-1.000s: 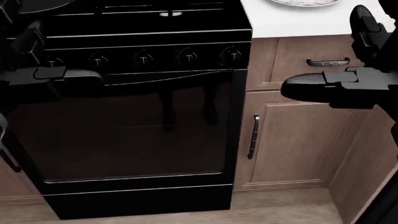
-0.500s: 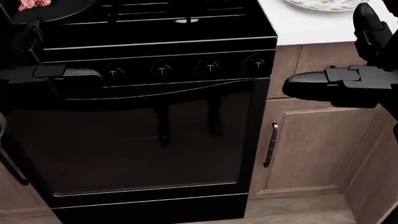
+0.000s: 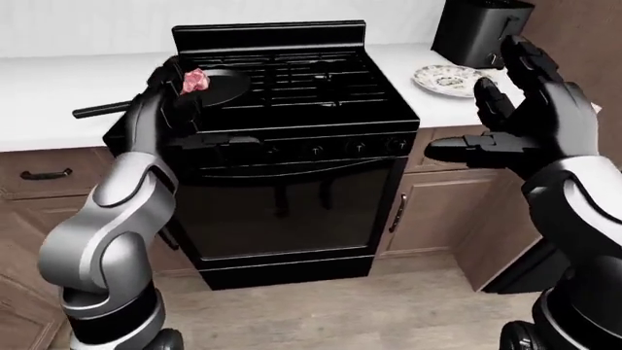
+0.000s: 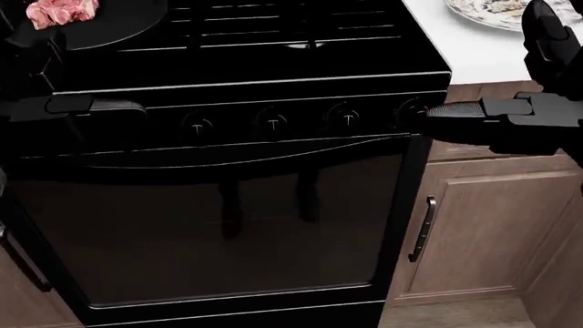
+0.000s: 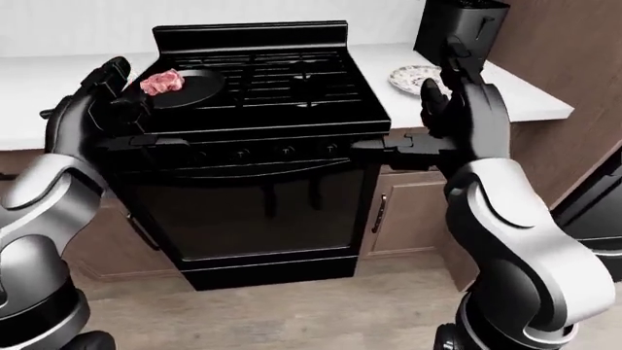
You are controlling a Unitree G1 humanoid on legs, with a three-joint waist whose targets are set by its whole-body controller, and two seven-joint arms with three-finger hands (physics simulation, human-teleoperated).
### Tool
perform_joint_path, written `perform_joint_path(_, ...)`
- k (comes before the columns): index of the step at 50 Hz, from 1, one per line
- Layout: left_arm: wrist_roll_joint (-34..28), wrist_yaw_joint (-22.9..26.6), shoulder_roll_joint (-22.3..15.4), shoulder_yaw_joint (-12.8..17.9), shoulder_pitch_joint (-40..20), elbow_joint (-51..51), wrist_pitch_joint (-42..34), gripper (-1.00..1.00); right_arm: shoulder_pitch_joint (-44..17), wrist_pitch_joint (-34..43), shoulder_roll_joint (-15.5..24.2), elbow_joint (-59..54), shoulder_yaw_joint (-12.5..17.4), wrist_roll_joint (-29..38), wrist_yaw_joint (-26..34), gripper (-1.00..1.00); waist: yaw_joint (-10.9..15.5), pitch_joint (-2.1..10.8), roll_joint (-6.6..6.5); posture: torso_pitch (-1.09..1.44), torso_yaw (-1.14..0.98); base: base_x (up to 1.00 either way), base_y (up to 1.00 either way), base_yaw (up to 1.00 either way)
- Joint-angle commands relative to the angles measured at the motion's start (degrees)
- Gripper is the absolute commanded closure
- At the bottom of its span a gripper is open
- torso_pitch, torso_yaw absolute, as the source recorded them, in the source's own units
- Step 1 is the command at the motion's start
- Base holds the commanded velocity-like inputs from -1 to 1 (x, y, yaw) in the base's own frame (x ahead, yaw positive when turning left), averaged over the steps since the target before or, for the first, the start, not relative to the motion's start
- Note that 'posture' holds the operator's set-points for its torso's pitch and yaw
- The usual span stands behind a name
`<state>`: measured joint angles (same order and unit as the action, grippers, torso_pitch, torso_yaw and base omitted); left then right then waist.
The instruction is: Pick the steak from the pan and place it on the plate.
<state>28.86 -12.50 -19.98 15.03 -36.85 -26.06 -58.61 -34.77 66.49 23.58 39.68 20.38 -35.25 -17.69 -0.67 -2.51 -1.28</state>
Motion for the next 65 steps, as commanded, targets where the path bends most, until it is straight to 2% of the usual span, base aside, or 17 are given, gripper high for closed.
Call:
perform_joint_path(1, -0.5, 0.0, -0.7, 0.7, -1.3, -1.1, 1.5, -1.00, -1.1, -1.7, 0.3, 0.6, -0.2, -0.3, 0.2, -1.00, 0.1, 0.91, -0.57, 0.00, 0.00, 0.12, 0.14, 0.00)
perform_joint_path(2, -0.5, 0.0, -0.7, 0.6, -1.3, -1.0, 1.6, -1.00, -1.0, -1.9, 0.4, 0.5, -0.1, -0.3, 0.3, -1.00, 0.0, 1.73, -2.87, 0.00, 0.00, 0.12, 0.12, 0.00)
perform_joint_path(5, -0.6, 0.0, -0.5, 0.6, -1.3, -1.1, 1.5, -1.00, -1.1, -1.8, 0.5, 0.5, 0.0, -0.6, 0.2, -1.00, 0.4, 1.13, -2.59, 0.00, 0.00, 0.12, 0.12, 0.00)
perform_joint_path(13, -1.1, 0.1, -0.3, 0.5, -1.2, -0.9, 1.7, -1.00, -0.8, -2.1, 0.7, 0.3, 0.0, -0.7, 0.3, -1.00, 1.1, 1.10, 1.95, 0.00, 0.00, 0.12, 0.12, 0.00)
perform_joint_path(16, -1.3, 0.0, -0.3, 0.6, -1.3, -0.8, 1.6, -1.00, -1.1, -1.9, 0.7, 0.3, 0.2, -1.1, 0.0, -1.00, 1.4, 1.63, 5.89, 0.00, 0.00, 0.12, 0.12, 0.00)
perform_joint_path(25, -1.5, 0.3, -0.2, 0.6, -1.0, -0.9, 1.8, -1.00, -0.9, -2.0, 0.8, 0.6, 0.0, -1.5, -0.4, -1.00, 0.7, 0.82, 2.16, 0.00, 0.00, 0.13, 0.12, 0.00)
perform_joint_path(27, -1.4, 0.2, -0.1, 0.7, -1.1, -1.0, 1.6, -1.00, -0.9, -2.1, 0.9, 0.4, 0.0, -1.5, -0.4, -1.00, 0.3, 0.88, 0.09, 0.00, 0.00, 0.13, 0.09, 0.00)
perform_joint_path(29, -1.4, 0.2, -0.1, 0.7, -1.0, -1.2, 1.5, -1.00, -0.9, -2.1, 0.9, 0.4, 0.2, -1.6, -0.4, -1.00, 0.1, 2.03, -4.25, 0.00, 0.00, 0.15, 0.08, 0.00)
perform_joint_path(30, -1.5, 0.3, -0.1, 0.6, -0.9, -1.2, 1.6, -1.00, -0.7, -2.3, 0.9, 0.4, 0.1, -1.6, -0.3, -1.00, 0.6, 1.45, -1.63, 0.00, 0.00, 0.16, 0.07, 0.00)
perform_joint_path(31, -1.5, 0.3, -0.2, 0.6, -1.0, -1.1, 1.6, -1.00, -0.9, -2.1, 1.0, 0.4, 0.1, -1.7, -0.4, -1.00, 0.4, 1.19, -2.63, 0.00, 0.00, 0.15, 0.08, 0.00)
perform_joint_path(37, -1.3, 0.3, -0.3, 0.8, -1.3, -1.0, 1.4, -1.00, -1.1, -2.2, 1.0, 0.2, 0.0, -1.8, -0.6, -1.00, 1.1, 1.15, 0.26, 0.00, 0.00, 0.15, 0.08, 0.00)
perform_joint_path(42, -1.5, 0.6, -0.3, 0.6, -0.9, -0.7, 2.0, -1.00, -1.0, -2.2, 1.0, 0.4, -0.2, -1.8, -0.8, -1.00, 1.6, 1.52, 5.62, 0.00, 0.00, 0.15, 0.10, 0.00)
perform_joint_path(52, -1.4, 0.3, -0.1, 0.5, -1.2, -1.2, 1.2, -1.00, -1.3, -1.9, 1.2, 0.3, 0.2, -2.5, -1.1, -1.00, 0.5, 1.00, 2.85, 0.00, 0.00, 0.15, 0.23, 0.00)
perform_joint_path(55, -1.4, 0.2, 0.0, 0.6, -1.2, -1.2, 1.2, -1.00, -1.4, -2.0, 1.3, 0.2, 0.2, -2.7, -1.2, -1.00, 0.0, 1.14, -0.13, 0.00, 0.00, 0.15, 0.25, 0.00)
perform_joint_path(57, -1.4, 0.2, 0.0, 0.6, -1.3, -1.0, 1.2, -1.00, -1.4, -2.1, 1.3, 0.1, 0.2, -2.7, -1.2, -1.00, -0.2, 2.34, -4.17, 0.00, 0.00, 0.14, 0.25, 0.00)
perform_joint_path(58, -1.5, 0.3, 0.0, 0.5, -1.1, -0.9, 1.5, -1.00, -1.0, -2.5, 1.3, 0.1, 0.0, -2.6, -1.1, -1.00, 0.2, 2.30, -2.13, 0.00, 0.00, 0.14, 0.25, 0.00)
perform_joint_path(65, -1.5, 0.3, -0.1, 0.6, -1.2, -0.9, 1.3, -1.00, -1.2, -2.3, 1.3, 0.3, 0.0, -2.8, -1.3, -1.00, 0.9, 1.09, 0.74, 0.00, 0.00, 0.15, 0.25, 0.00)
